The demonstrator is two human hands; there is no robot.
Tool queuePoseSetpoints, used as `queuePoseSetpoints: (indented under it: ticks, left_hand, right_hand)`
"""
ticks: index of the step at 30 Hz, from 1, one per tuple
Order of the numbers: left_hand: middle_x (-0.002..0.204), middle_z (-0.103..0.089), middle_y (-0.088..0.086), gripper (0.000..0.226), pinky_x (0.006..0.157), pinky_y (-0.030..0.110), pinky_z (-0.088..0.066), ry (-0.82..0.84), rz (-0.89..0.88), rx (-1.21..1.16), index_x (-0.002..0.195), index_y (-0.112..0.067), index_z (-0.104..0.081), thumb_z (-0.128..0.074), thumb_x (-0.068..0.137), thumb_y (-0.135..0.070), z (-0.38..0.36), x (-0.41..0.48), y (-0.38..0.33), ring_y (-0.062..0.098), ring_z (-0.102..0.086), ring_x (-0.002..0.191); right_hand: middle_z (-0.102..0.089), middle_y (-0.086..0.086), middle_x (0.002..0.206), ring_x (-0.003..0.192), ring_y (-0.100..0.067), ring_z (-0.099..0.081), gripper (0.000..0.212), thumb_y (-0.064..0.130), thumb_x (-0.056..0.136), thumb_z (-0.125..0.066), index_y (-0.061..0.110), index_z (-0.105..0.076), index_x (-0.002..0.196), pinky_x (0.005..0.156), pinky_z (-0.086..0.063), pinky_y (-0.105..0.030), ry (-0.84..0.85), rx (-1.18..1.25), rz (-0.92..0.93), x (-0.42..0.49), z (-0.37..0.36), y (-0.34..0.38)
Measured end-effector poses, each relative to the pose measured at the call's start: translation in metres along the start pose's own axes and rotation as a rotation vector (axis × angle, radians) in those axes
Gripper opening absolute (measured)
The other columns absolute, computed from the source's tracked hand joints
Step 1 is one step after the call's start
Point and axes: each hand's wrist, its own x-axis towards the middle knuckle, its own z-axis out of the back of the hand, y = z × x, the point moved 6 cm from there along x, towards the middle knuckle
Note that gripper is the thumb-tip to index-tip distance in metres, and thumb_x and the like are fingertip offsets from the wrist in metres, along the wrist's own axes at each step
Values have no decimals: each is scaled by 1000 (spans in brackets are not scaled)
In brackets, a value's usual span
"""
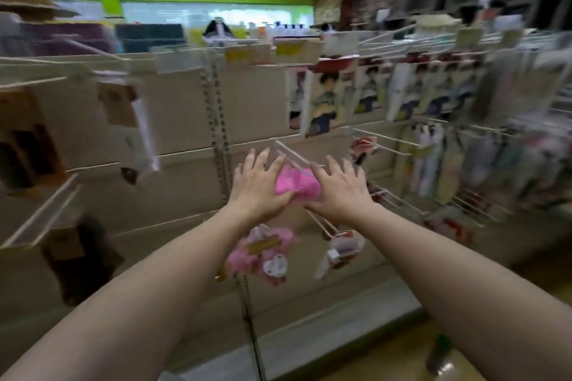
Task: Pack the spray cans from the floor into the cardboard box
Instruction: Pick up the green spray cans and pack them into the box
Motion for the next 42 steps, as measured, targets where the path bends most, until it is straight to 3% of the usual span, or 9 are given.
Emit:
queuePoseSetpoints:
  ticks: [12,21,31,42]
  left_hand:
    - [170,-7,5,87,124,56,-9,79,-568,-157,161,-33,-19,-52,89,-71,-73,75,-167,29,3,156]
    - [170,-6,4,83,125,56,-4,118,-778,-222,160,-36,-16,-47,91,-72,-122,78,-304,29,5,156]
    - [171,-4,3,86,126,53,-3,194,-816,-238,161,-37,-15,-47,90,-73,-193,98,-449,28,7,156]
    - [170,-5,3,86,125,55,-6,327,-768,-180,160,-36,-15,-45,90,-75,-292,150,-547,29,5,156]
  right_hand:
    - [-5,-7,169,154,-37,-1,90,67,89,-57,36,-10,160,121,-3,-60,12,-60,-525,-58,-1,-157]
    - [-7,-7,169,153,-38,-3,89,66,89,-58,35,-13,159,121,-6,-61,6,-99,-781,-122,-1,-261]
    - [-6,-7,169,153,-37,-4,91,64,89,-60,34,-12,160,121,-6,-60,102,-108,-881,-152,-9,-408]
    - [-5,-8,169,154,-38,-3,91,59,90,-62,32,-12,160,120,-6,-61,179,-8,-886,-144,-65,-542]
